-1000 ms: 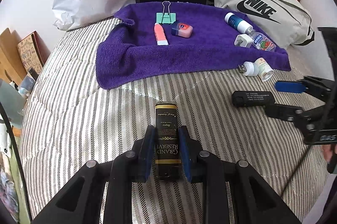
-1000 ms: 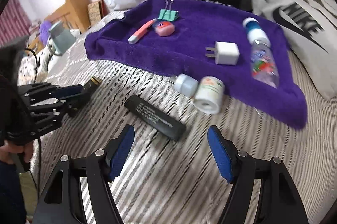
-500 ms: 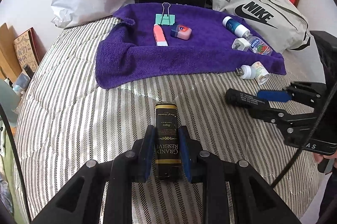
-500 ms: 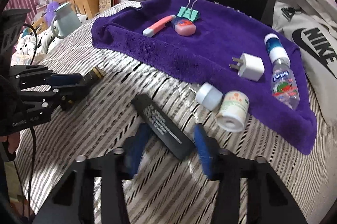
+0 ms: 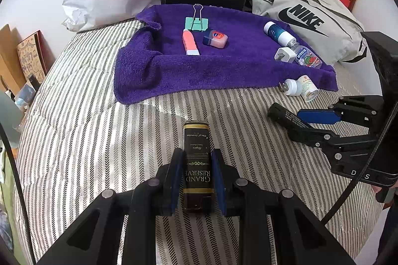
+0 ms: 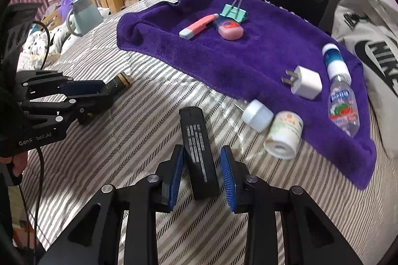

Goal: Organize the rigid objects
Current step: 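Hold the Grand Reserve box in the left tool while the right tool grasps the black case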

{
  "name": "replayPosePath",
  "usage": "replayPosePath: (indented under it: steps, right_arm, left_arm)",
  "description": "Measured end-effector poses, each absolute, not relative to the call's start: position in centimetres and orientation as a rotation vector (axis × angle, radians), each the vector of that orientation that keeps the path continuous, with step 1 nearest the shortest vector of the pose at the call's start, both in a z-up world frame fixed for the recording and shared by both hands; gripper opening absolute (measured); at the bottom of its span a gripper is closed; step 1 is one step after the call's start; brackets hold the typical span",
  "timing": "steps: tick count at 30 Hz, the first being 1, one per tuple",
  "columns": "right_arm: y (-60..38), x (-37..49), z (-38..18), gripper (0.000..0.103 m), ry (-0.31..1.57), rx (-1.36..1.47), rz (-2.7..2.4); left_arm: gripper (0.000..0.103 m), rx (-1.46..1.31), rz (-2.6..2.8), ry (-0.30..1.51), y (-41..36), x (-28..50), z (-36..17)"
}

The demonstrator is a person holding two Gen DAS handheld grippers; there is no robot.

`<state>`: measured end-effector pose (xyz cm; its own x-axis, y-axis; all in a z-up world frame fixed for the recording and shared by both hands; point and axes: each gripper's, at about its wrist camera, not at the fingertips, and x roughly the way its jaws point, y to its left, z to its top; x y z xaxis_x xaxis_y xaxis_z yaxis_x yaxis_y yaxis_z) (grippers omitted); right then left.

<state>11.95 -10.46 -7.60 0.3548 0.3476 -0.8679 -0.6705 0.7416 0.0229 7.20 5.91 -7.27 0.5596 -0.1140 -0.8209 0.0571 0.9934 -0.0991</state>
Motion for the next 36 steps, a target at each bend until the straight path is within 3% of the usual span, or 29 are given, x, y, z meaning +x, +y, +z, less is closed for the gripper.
replayPosePath:
  steps: [7, 15, 36]
  right_arm:
    - [-10.8, 11.4, -7.4, 0.024, 1.032, -0.381, 0.673]
    - [-16.0, 8.9, -7.3, 0.024, 1.1, -0.335, 0.524]
    - [-15.6, 8.9, -7.7, 0.025, 1.059, -0.372, 0.517]
  left_arm:
    - [0.023, -0.036, -0.094, 0.978, 5.6, 7.1, -7.2]
    - [0.023, 0.018, -0.065, 0.973, 4.8, 7.1, -7.3]
    - [0.023, 0.02, -0.05, 0.972, 4.7, 7.2, -7.3]
